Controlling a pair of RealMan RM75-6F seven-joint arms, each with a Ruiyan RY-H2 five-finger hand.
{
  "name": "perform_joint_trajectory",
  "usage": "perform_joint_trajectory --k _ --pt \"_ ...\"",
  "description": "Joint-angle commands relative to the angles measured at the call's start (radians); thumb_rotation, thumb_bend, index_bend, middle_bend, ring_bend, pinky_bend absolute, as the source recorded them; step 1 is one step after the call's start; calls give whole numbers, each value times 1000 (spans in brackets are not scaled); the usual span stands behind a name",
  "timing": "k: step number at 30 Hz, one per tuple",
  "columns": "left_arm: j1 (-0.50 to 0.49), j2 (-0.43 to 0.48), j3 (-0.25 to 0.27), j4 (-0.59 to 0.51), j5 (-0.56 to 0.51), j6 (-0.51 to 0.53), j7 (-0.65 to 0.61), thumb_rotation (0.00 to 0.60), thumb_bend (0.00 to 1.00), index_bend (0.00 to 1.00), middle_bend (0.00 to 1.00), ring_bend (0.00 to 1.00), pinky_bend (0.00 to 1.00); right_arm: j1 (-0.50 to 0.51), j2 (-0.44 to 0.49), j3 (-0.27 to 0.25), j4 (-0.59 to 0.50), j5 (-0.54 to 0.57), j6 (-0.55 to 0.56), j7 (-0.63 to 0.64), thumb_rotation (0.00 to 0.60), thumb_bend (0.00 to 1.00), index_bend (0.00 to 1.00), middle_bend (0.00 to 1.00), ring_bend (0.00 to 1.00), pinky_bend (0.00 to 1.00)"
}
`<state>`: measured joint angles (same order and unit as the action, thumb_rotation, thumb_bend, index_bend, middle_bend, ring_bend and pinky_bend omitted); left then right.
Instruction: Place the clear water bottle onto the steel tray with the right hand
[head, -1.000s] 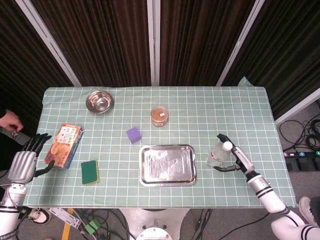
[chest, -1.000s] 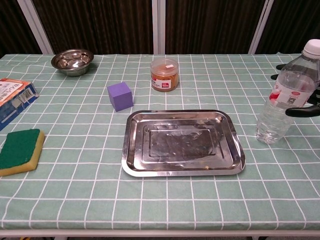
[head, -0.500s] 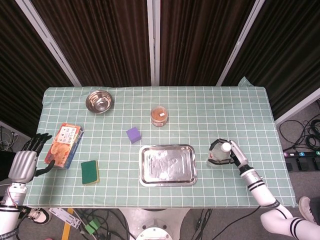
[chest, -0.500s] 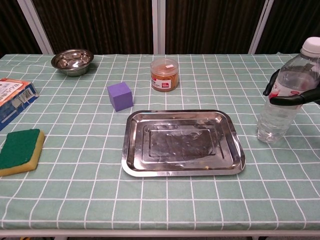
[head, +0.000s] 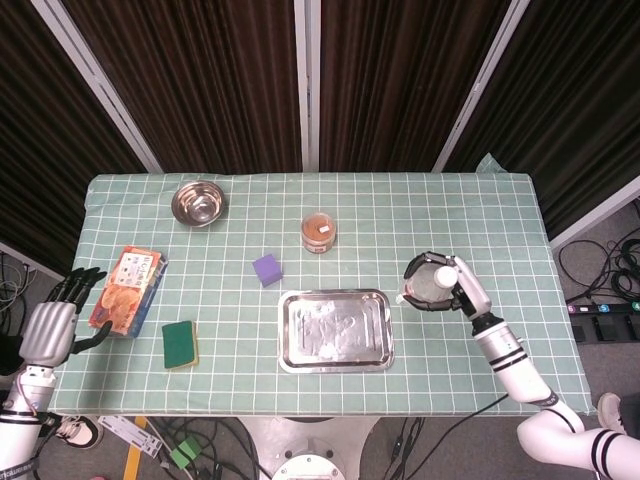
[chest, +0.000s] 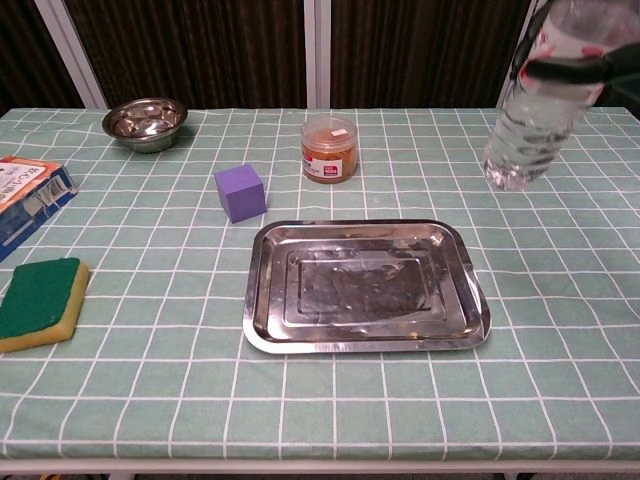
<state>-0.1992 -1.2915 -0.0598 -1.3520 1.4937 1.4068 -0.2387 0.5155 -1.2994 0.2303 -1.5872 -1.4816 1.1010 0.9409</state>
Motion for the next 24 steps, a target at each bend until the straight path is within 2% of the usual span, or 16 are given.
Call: perform_joint_trajectory --k 1,4,6,9,12,15,18,22,24 --pt "1 -1 1 1 -2 -2 -1 600 324 185 207 109 193 -8 22 6 -17 60 6 -75 600 160 764 578 389 418" --pt "3 -1 3 4 -2 -1 -3 600 324 185 207 110 193 -5 -35 -31 92 169 -114 -48 600 164 765 579 394 423" --pt "4 2 4 4 -1 1 -1 600 324 185 207 109 193 4 -66 -36 139 190 -156 -34 600 165 766 579 392 423" --pt "5 8 3 1 -2 1 2 600 324 185 207 109 193 9 -57 -3 102 117 -75 -27 600 165 768 579 391 423" --pt "3 9 0 -5 -3 3 6 600 323 185 207 110 193 12 5 49 -10 39 17 -9 600 165 768 580 392 423" --pt "-1 6 -3 -6 -3 -1 8 600 324 185 207 109 193 -3 48 66 -75 13 75 -27 600 165 769 580 393 424" --pt "-2 -1 -2 -1 -7 -6 3 600 324 185 207 109 193 -21 38 23 -36 65 32 -33 600 166 770 580 393 424" --pt "0 -7 5 11 -5 -11 -1 600 324 185 207 109 193 -16 -39 -46 116 182 -137 -2 600 167 769 580 390 424" --pt "2 -8 6 15 -4 -10 -3 600 324 185 207 109 193 -14 -68 -54 156 169 -144 3 600 167 769 580 390 424"
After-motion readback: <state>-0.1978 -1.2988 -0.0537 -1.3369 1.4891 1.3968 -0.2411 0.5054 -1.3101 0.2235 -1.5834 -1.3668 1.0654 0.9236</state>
